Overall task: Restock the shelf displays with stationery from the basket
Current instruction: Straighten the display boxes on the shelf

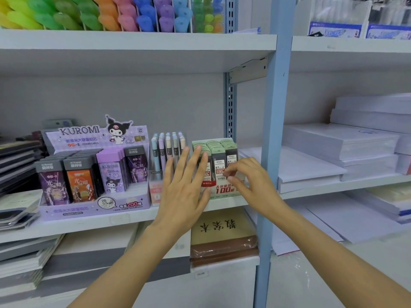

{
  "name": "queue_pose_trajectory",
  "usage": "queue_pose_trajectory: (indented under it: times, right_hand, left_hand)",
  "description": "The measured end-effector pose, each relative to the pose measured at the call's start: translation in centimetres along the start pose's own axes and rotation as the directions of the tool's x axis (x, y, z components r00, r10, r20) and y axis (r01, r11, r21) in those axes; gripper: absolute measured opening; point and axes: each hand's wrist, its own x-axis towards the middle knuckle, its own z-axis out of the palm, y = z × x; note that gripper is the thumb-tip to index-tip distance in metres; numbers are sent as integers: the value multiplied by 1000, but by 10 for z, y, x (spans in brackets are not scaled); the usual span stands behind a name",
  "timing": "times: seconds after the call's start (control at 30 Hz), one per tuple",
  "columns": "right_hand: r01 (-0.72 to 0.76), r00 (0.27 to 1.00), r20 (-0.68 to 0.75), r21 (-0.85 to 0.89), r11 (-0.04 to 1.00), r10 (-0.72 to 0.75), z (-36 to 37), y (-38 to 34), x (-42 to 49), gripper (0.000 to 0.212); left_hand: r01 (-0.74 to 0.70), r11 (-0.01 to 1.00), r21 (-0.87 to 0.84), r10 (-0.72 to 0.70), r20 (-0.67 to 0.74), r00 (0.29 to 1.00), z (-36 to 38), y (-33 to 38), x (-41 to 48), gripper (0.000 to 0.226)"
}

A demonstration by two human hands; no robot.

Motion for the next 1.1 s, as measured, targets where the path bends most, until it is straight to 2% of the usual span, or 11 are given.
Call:
queue_pose_trajectory:
  times: [0.1, 0.2, 0.33, 0.4, 0.5, 0.63, 0.77, 0.93, 1.1]
  right_hand:
    - [-26, 999, -22, 40, 999, 27, 1, -1, -2, 15]
    - [-55, 998, -38, 23, 998, 56, 2, -5, -5, 31]
    - [59, 989, -135, -55, 997, -66, 10, -23, -5, 49]
    - [93, 987, -117, -124, 988, -107, 22, -33, -5, 57]
    - [59, 997, -36, -198, 978, -68, 42, -41, -2, 63]
    - [48, 996, -57, -217, 975, -61, 58, -43, 4, 58]
    - [60, 997, -42, -241, 969, -72, 66, -44, 9, 59]
    - [73, 996, -29, -213, 974, -81, 64, -39, 10, 57]
    - [92, 995, -24, -137, 986, -97, 55, -33, 11, 60]
  left_hand:
    - [-4, 1000, -4, 4, -20, 1000, 0, -1, -1, 72]
    - [34, 999, 14, -33, -39, 999, -2, -5, -6, 70]
    - [187, 982, 10, -186, -64, 980, -8, -21, -27, 72]
    - [252, 968, 6, -252, -47, 967, -11, -31, -37, 72]
    - [314, 950, -8, -314, -2, 950, -13, -45, -48, 70]
    - [270, 963, -20, -269, 55, 962, -13, -54, -58, 74]
    - [241, 968, -62, -238, 52, 970, -13, -57, -59, 77]
    - [199, 971, -129, -200, 9, 980, -15, -54, -59, 78]
    - [185, 976, -111, -182, 38, 983, -16, -54, -66, 83]
